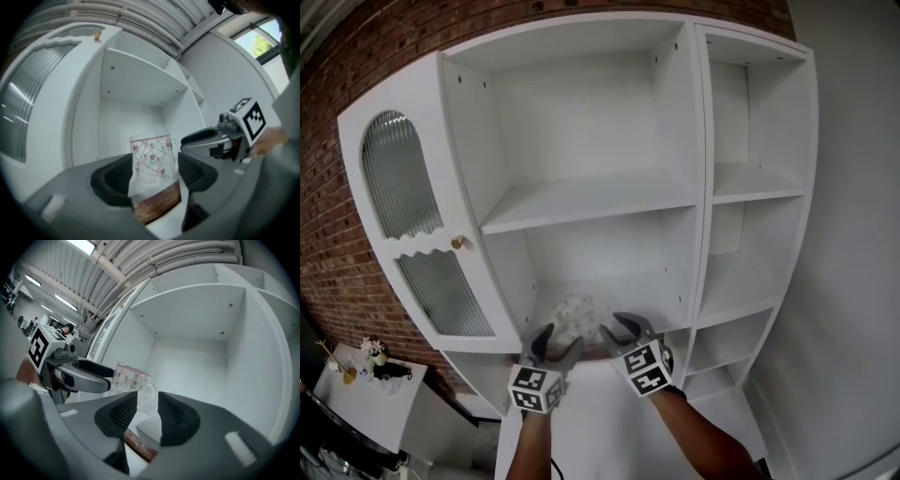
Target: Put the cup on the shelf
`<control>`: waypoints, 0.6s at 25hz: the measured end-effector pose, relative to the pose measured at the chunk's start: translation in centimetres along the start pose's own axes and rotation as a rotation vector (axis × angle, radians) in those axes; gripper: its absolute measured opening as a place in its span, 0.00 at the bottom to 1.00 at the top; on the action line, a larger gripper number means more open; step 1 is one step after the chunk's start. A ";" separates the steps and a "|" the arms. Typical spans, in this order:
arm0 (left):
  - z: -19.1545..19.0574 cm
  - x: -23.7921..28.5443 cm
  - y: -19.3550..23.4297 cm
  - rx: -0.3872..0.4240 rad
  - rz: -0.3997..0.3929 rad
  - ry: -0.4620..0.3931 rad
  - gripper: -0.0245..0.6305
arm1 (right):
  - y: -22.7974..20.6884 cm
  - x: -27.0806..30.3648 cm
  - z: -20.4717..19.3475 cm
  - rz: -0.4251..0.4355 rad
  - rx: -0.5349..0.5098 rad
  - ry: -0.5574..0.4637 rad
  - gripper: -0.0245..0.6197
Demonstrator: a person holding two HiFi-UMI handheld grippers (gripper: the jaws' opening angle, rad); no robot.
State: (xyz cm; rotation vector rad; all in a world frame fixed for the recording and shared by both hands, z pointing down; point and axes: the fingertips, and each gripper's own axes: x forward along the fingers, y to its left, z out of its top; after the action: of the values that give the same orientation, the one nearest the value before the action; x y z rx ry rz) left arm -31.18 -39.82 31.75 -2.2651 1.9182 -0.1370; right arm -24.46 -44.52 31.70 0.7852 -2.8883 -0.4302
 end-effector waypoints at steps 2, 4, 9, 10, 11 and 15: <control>0.1 -0.7 -0.3 0.006 -0.004 -0.003 0.48 | 0.4 -0.4 0.0 -0.001 0.007 -0.005 0.26; 0.3 -1.4 -0.6 0.016 -0.010 -0.011 0.44 | 0.8 -1.0 0.2 -0.002 0.011 -0.014 0.25; 0.8 -3.4 -1.1 0.036 -0.010 -0.033 0.33 | 2.3 -2.5 0.6 0.009 0.015 -0.034 0.20; 1.0 -3.8 -1.3 0.039 -0.010 -0.038 0.31 | 2.6 -2.8 0.7 0.012 0.017 -0.038 0.19; 1.1 -4.2 -1.4 0.041 -0.011 -0.044 0.30 | 2.9 -3.2 0.8 0.014 0.017 -0.042 0.17; 1.7 -5.8 -2.2 0.050 -0.015 -0.065 0.23 | 3.9 -4.6 1.2 0.017 0.017 -0.060 0.10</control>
State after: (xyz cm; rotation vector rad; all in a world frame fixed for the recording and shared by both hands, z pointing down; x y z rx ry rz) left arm -29.72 -33.61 30.77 -2.2241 1.8451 -0.1110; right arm -22.63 -38.66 31.58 0.7622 -2.9551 -0.4354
